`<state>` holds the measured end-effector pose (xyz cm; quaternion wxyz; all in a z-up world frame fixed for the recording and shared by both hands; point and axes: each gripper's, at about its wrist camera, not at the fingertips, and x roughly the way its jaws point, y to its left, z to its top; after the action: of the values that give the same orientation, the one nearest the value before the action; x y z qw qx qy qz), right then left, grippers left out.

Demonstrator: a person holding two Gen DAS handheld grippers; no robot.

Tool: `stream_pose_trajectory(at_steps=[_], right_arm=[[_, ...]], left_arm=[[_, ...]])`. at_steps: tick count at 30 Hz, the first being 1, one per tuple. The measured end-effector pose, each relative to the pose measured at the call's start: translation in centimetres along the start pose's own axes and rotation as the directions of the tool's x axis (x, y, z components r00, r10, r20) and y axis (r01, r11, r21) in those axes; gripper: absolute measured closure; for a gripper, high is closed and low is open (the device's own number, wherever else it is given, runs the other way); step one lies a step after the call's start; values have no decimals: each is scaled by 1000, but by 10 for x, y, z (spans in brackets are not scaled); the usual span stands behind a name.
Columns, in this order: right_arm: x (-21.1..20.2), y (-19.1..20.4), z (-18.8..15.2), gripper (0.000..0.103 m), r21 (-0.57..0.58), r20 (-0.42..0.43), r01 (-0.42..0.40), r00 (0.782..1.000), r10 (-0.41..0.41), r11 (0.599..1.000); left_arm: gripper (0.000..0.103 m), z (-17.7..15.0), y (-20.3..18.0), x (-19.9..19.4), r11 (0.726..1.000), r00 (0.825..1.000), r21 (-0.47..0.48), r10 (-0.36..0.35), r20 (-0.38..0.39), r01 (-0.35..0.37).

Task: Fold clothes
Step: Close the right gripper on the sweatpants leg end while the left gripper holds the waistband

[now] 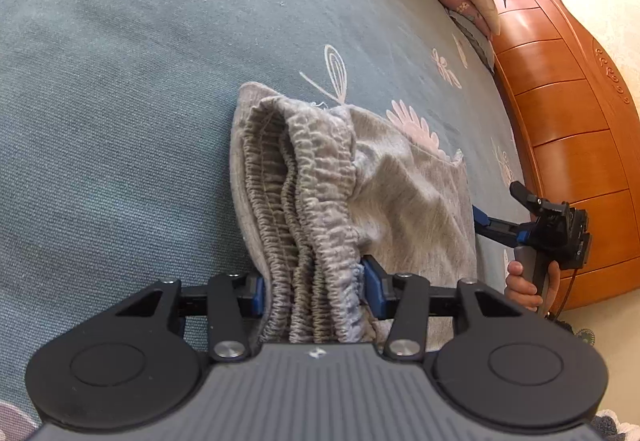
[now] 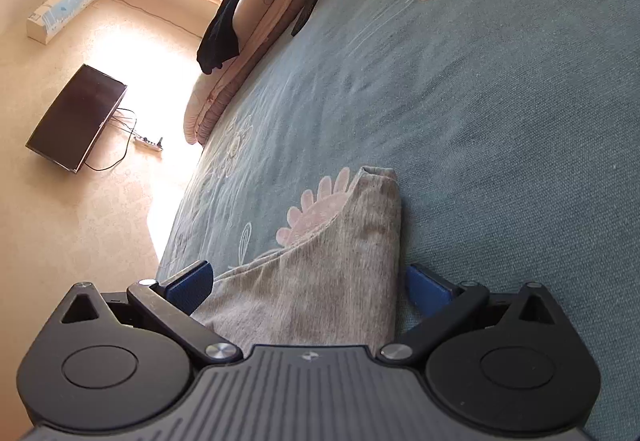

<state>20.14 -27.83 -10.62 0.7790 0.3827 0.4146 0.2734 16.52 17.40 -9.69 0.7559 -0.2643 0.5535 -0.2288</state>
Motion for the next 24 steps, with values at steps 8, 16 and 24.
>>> stream_pose_trajectory(at_steps=[8,16,24], right_arm=[[-12,13,-39,0,-7,-118,-51,992,50,999],[-1,26,-49,0,-62,-131,-70,989,62,996],[0,29,-54,0,-50,-186,-69,981,58,996]], left_arm=[[56,-7,6,-2,1000,1000,-5,-18,13,18],[56,-10,15,-5,999,999,-15,-43,21,43],[56,-11,21,-4,996,996,-27,-84,37,85]])
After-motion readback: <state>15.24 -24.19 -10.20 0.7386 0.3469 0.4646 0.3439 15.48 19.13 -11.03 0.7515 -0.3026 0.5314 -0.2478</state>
